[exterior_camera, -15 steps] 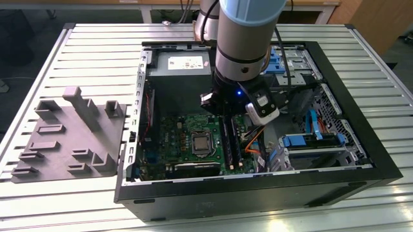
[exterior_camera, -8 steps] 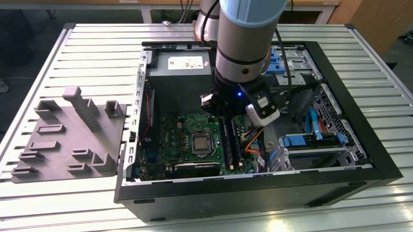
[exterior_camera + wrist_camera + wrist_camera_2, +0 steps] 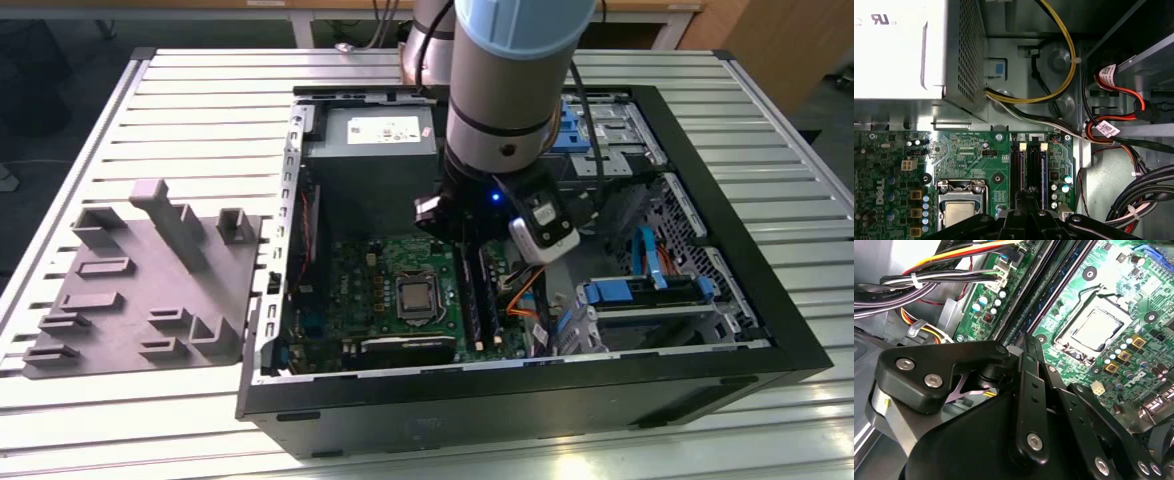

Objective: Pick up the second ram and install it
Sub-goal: 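Press down the second ram until it locks into place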

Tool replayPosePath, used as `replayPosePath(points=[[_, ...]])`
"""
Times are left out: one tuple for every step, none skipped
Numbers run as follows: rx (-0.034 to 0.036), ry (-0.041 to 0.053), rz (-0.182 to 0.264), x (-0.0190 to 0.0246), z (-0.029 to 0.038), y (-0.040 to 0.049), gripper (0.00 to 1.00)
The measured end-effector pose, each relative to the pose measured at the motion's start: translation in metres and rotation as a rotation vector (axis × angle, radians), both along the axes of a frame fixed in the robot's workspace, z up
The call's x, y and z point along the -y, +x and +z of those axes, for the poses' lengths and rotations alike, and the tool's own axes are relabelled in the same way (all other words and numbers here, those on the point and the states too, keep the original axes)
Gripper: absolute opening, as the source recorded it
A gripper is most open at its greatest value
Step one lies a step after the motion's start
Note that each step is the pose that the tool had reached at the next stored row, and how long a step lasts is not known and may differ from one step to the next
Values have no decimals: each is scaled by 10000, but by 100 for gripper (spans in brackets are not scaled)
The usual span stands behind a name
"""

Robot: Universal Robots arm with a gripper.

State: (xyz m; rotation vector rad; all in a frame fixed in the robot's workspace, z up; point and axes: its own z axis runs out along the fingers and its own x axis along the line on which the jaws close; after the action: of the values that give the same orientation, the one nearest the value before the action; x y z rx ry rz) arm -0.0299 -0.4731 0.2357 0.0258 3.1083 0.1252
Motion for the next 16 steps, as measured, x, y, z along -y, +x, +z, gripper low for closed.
replayPosePath(points=[[0, 0, 0, 3, 0, 0, 11], [1, 1, 0, 7, 0, 0, 11], [1, 1, -1, 10, -1, 0, 11], [1, 1, 0, 13, -1, 0, 11], [0, 1, 0, 17, 0, 0, 11], [0, 0, 0, 20, 0, 0, 11], [1, 0, 0, 24, 0, 0, 11], [0, 1, 0, 28, 0, 0, 11], [1, 1, 0, 32, 0, 0, 11], [0, 0, 0, 36, 0, 0, 11], [0, 1, 0, 40, 0, 0, 11], [0, 0, 0, 45, 0, 0, 11], [0, 0, 0, 49, 0, 0, 11], [0, 0, -1, 53, 0, 0, 11], [0, 0, 0, 57, 0, 0, 11], [0, 1, 0, 62, 0, 0, 11]])
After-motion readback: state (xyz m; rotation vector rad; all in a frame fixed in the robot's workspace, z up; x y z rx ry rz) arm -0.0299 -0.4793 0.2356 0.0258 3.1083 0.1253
